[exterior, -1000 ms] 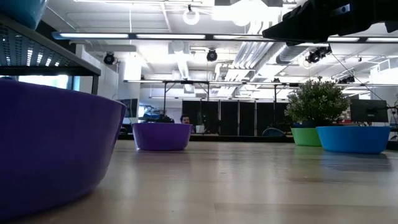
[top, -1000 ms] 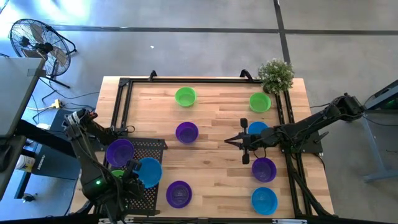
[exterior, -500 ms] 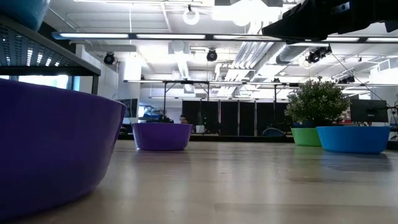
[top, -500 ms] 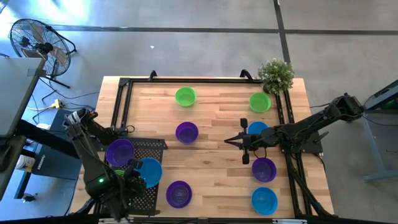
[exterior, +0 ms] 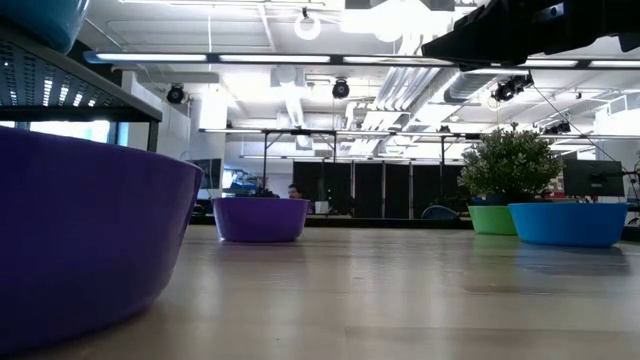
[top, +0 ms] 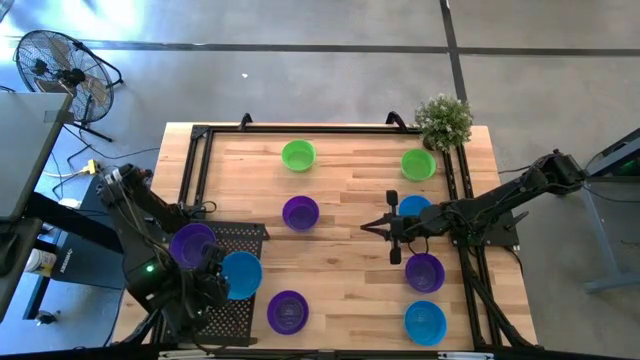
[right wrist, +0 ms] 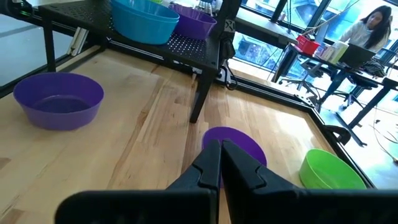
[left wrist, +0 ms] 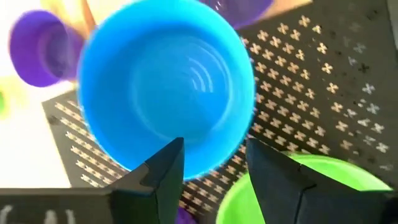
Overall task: Pick & Place Mini bowls
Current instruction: Stack the blue bowl on the other blue bowl on the shelf
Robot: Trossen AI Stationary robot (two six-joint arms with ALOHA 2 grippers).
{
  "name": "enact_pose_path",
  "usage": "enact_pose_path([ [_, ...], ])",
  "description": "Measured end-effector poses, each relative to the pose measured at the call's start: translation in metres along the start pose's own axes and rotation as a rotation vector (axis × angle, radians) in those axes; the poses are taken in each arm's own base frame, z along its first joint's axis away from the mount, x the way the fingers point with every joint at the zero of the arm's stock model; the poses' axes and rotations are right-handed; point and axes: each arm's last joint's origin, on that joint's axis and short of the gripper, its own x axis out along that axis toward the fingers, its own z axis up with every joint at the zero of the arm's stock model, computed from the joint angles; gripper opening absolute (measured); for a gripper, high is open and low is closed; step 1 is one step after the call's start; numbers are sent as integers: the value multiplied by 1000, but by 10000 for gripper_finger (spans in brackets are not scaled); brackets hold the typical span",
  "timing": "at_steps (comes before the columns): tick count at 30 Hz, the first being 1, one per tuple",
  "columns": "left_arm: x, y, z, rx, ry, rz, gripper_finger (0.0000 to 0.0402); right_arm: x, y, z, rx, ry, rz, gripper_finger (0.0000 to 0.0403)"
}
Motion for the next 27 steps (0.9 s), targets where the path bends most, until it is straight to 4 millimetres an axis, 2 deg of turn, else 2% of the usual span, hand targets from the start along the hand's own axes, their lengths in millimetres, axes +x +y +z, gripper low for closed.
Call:
enact_pose_path([
  [4, -2, 4, 1, 37, -58, 76, 140, 0, 0, 0, 1, 0, 0, 2],
  [7, 0, 9, 5, 64, -75, 104, 103, 0, 0, 0, 2, 0, 0, 1],
  [13, 30, 25, 16, 80, -56, 59, 9, 0, 0, 0, 3, 1, 0, 1],
  [18, 53, 39, 7, 56, -36, 18, 16, 0, 0, 0, 2, 1, 0, 2],
  [21, 63, 46, 3, 38, 1, -7, 6, 0, 0, 0, 2, 1, 1, 1],
  [27, 66, 44, 1, 18, 33, -62, 4, 0, 0, 0, 2, 1, 0, 2],
])
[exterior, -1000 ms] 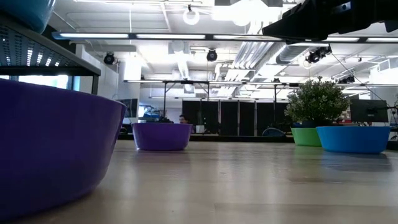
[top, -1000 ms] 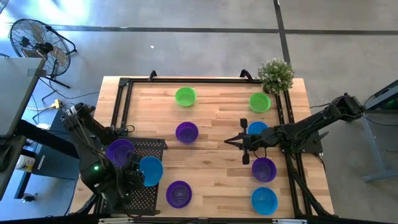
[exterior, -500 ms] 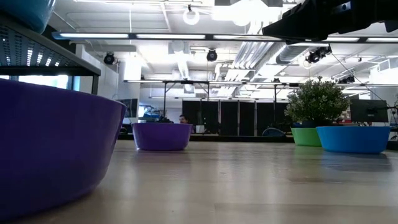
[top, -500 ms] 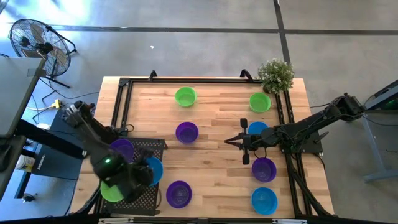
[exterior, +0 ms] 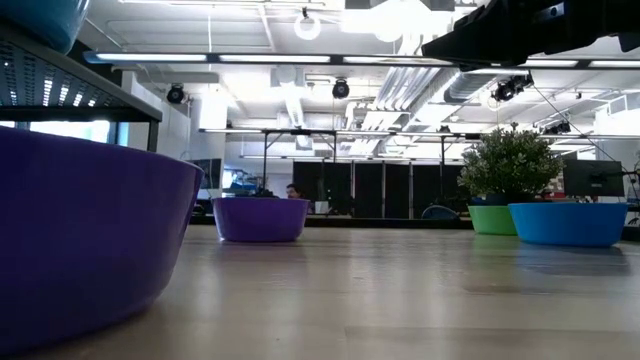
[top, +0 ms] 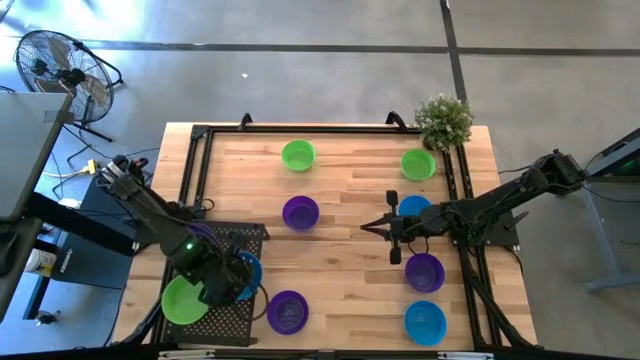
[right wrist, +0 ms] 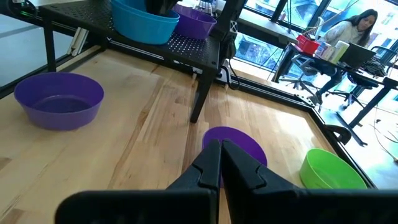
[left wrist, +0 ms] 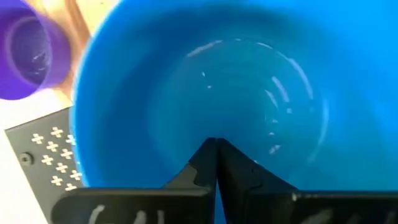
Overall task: Pick & Place Mini bowls
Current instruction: Stack the blue bowl on the other blue bowl on the shelf
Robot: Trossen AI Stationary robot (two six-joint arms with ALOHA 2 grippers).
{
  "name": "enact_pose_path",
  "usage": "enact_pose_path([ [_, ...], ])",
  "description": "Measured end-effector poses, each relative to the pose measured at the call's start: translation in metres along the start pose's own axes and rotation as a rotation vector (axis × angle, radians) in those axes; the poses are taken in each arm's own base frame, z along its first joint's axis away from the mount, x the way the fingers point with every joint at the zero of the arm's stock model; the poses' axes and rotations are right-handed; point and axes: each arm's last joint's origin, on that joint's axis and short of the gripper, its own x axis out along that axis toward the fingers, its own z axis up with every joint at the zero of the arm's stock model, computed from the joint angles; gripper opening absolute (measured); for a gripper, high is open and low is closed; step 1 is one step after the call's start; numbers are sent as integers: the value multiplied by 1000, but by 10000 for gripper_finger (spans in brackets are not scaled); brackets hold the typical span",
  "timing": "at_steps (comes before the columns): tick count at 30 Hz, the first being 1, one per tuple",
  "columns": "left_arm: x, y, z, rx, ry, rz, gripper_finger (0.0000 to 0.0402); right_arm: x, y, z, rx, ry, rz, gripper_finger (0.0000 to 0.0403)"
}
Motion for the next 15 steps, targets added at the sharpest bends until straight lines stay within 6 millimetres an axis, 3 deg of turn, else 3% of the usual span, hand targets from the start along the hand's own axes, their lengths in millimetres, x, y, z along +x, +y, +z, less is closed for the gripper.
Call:
enact_pose_path([
  [15, -3, -4, -7, -56, 36, -2, 4, 0, 0, 0, -2, 3, 1, 2],
])
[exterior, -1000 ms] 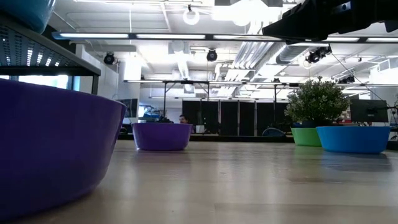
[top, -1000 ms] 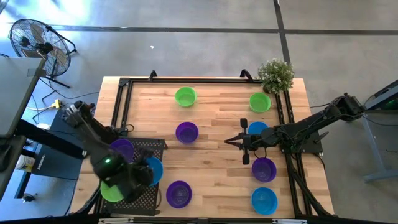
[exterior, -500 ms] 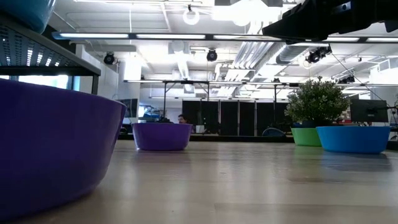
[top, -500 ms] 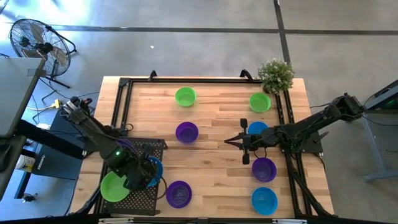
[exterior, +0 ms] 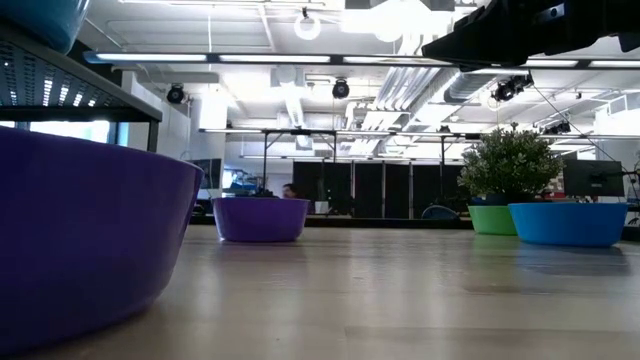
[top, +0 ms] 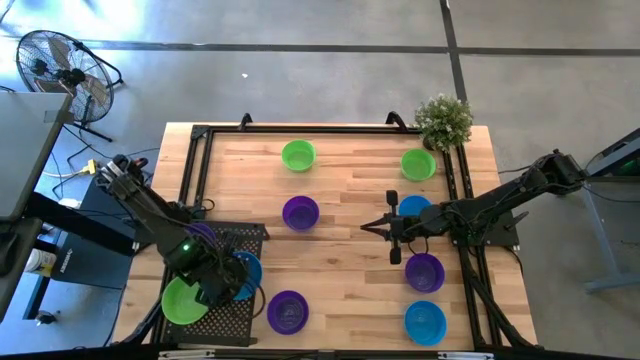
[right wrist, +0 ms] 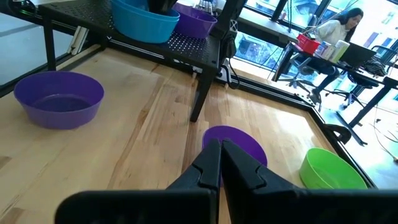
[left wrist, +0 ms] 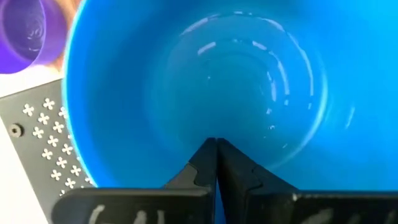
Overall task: Pick & Place Mini bowls
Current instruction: Stack the blue bowl on the other blue bowl on the shelf
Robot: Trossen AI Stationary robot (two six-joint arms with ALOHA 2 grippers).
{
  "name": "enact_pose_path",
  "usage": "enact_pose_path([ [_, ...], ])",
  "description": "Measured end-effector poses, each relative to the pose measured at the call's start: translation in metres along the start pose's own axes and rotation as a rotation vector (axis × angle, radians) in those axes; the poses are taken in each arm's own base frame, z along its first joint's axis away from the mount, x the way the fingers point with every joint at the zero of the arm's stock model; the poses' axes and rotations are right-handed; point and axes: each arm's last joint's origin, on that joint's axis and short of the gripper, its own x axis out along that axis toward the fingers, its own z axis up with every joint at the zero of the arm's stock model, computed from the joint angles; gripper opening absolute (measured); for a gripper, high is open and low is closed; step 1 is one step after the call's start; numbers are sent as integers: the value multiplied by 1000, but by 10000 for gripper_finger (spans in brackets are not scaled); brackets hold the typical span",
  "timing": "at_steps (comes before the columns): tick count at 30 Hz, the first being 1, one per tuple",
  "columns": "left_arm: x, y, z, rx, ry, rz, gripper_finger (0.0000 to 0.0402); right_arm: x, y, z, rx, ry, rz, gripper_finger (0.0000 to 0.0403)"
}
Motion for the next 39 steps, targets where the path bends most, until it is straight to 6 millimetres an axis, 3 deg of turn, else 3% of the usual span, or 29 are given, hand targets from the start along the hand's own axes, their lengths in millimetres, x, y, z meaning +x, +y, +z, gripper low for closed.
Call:
enact_pose_path([
  [7, -9, 0, -8, -20, -21, 0, 4, 0, 0, 0, -1, 4, 1, 1],
  [39, -17, 5, -11, -9, -55, -6, 4, 0, 0, 0, 0, 4, 1, 0],
])
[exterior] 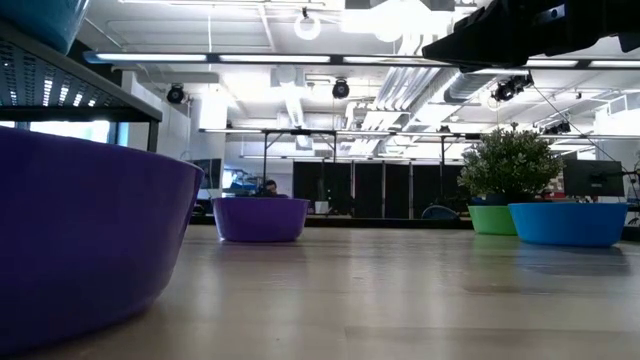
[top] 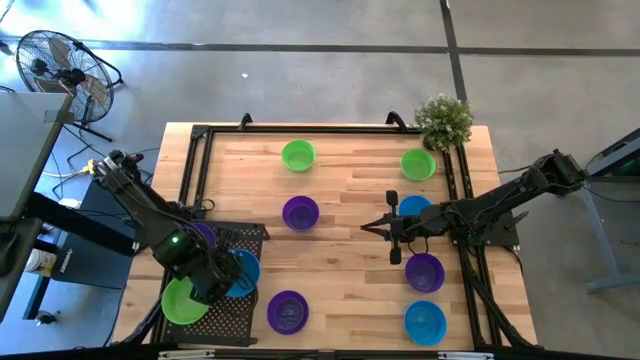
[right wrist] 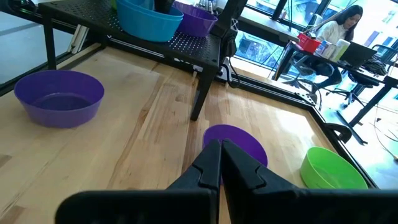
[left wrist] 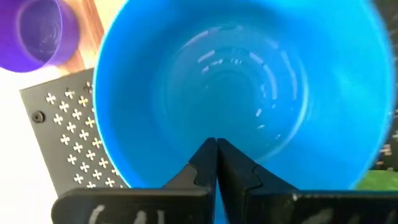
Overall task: Pick & Place Mini bowls
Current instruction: Stack the blue bowl on the other blue bowl on the shelf, then stack the violet bowl on the other violet bowl on the shelf
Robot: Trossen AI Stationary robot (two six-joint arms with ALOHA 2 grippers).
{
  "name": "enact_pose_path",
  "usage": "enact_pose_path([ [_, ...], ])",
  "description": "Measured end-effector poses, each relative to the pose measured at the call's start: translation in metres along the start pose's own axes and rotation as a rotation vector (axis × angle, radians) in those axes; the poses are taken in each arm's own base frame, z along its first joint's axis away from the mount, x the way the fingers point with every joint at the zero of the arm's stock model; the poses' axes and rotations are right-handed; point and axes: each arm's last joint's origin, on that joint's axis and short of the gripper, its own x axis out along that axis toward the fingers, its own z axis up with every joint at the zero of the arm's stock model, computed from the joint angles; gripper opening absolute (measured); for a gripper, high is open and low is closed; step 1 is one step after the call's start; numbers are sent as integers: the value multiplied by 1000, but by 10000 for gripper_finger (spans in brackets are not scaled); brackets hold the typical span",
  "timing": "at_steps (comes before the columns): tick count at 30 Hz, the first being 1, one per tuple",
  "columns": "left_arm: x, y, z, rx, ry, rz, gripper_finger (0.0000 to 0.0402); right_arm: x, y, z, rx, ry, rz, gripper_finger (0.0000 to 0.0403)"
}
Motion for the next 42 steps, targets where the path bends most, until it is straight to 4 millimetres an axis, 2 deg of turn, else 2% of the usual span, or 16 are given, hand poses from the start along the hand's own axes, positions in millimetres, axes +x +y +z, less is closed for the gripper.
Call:
enact_pose_path([
  [5, -15, 7, -6, 22, -79, -1, 4, 0, 0, 0, 0, 0, 0, 0],
  [11, -37, 18, -4, 77, -328, 80, 4, 0, 0, 0, 0, 0, 0, 0],
  [17, -34, 50, 14, -27, -427, 309, 2, 0, 0, 0, -2, -3, -1, 0],
  [21, -20, 83, 28, -62, -448, 338, 1, 0, 0, 1, -1, -7, -2, 0],
  [27, 9, 138, 40, -98, -509, 243, 1, 0, -1, 0, -6, -5, -9, 0],
  [31, 34, 161, 45, -110, -439, 232, 2, 1, -3, 0, -6, -2, -20, 0],
  [35, 64, 167, 56, -86, -362, 196, 23, 2, -6, -1, -3, 0, -24, 0],
  [42, 107, 169, 69, -60, -273, 148, 93, 3, -9, -1, 9, -4, -5, 0],
])
